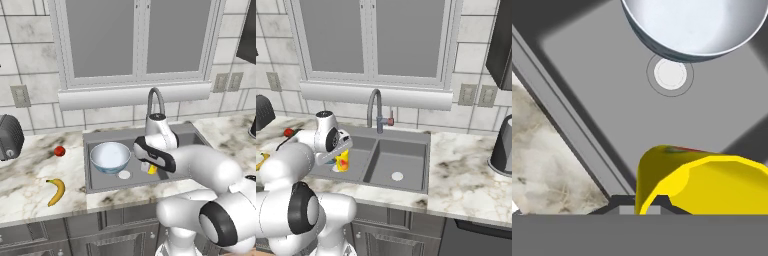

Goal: Remove the banana and apple from the sink. Then move the bowl and cup from the counter to the sink for washing.

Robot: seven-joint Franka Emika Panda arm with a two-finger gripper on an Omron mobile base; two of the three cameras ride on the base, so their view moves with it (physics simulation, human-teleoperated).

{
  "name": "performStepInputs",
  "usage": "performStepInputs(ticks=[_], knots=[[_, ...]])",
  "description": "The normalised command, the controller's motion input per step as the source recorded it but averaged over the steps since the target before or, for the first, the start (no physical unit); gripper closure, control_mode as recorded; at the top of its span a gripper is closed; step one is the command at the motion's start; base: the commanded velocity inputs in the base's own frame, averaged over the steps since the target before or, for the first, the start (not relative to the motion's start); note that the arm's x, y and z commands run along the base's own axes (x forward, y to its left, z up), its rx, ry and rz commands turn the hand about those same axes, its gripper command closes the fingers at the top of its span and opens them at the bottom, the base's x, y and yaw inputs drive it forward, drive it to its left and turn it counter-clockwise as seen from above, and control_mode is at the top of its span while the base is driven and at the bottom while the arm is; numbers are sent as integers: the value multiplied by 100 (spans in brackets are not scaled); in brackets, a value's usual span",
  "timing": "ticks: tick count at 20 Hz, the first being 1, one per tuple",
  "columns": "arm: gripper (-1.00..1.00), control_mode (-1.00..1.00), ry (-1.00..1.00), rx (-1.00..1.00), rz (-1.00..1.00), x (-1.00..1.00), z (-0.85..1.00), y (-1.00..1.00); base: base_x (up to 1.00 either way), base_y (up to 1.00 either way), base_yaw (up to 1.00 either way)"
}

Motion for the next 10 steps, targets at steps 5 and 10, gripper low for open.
performStepInputs(ticks=[5, 10], knots=[[100, -100, 0, 1, 0, 10, -9, -3, 0, 0, 0], [100, -100, 0, 3, 0, 8, -9, -1, 0, 0, 0]])
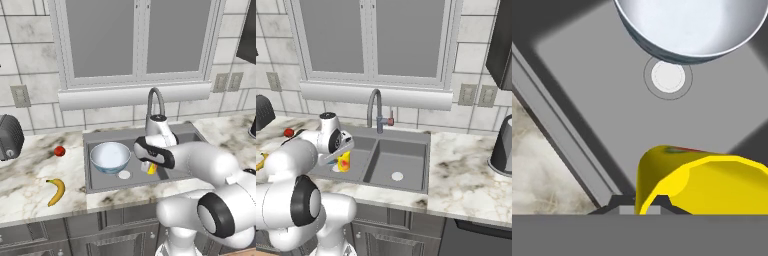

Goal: Remove the banana and apple from the sink. Then move the bowl and cup from the counter to the sink for washing.

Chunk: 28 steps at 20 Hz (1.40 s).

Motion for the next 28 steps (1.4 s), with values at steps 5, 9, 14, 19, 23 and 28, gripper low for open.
performStepInputs(ticks=[5, 9, 14, 19, 23, 28], knots=[[100, -100, 0, 3, 0, 7, -9, -1, 0, 0, 0], [100, -100, 0, 2, 0, 5, -10, 0, 0, 0, 0], [100, -100, 0, 0, 0, 4, -12, 0, 0, 0, 0], [100, -100, 0, 0, 0, 4, -11, -2, 0, 0, 0], [100, -100, 0, 0, 0, 5, -12, -3, 0, 0, 0], [100, -100, 0, 0, 0, 6, -11, -3, 0, 0, 0]])
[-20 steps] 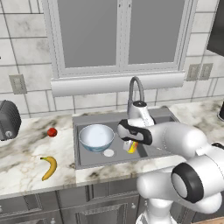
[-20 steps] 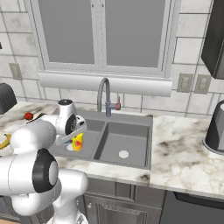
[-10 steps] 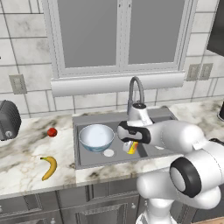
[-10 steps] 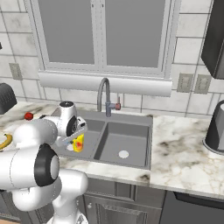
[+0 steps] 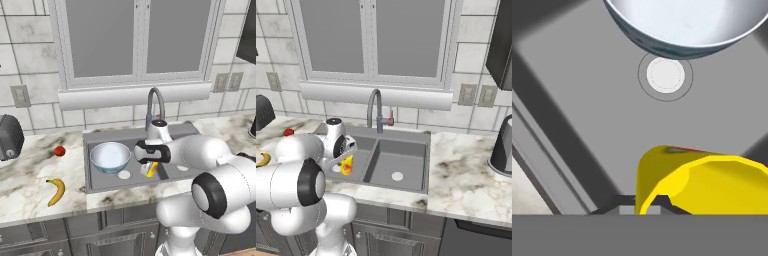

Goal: Remove the banana and apple from the sink. Then move the bowl and cup from the counter to the sink for washing.

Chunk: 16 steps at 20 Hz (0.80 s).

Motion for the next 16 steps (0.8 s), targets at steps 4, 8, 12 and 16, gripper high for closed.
performStepInputs(ticks=[4, 8, 12, 16], knots=[[100, -100, 0, 1, -1, 8, -11, -1, 0, 0, 0], [100, -100, 0, 1, -1, 8, -11, 0, 0, 0, 0], [100, -100, 0, 1, -2, 7, -10, 0, 0, 0, 0], [100, -100, 0, 0, -3, 5, -11, 0, 0, 0, 0]])
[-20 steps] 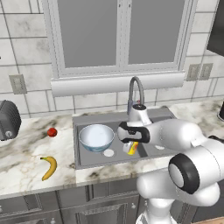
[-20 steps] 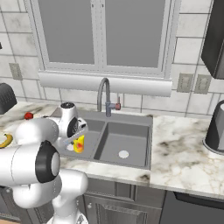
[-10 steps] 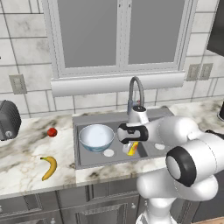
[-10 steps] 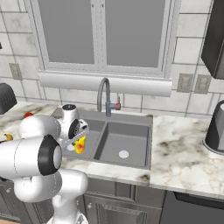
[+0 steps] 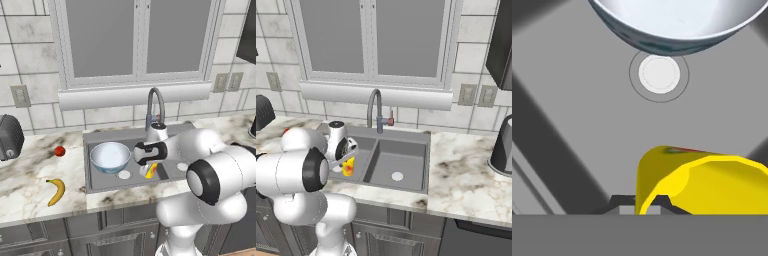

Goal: Remove the banana and apple from the sink. Then move the bowl and cup from the counter to the sink for washing.

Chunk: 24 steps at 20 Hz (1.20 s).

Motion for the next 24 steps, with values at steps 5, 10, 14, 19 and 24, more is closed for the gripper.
performStepInputs(ticks=[5, 10, 14, 19, 24], knots=[[100, -100, 0, 0, -3, 4, -10, 0, 0, 0, 0], [100, -100, 0, 0, -3, 5, -10, 0, 0, 0, 0], [100, -100, 0, 0, -3, 5, -10, 0, 0, 0, 0], [100, -100, 0, 0, -3, 5, -10, 0, 0, 0, 0], [100, -100, 0, 0, -2, 5, -10, 0, 0, 0, 0]])
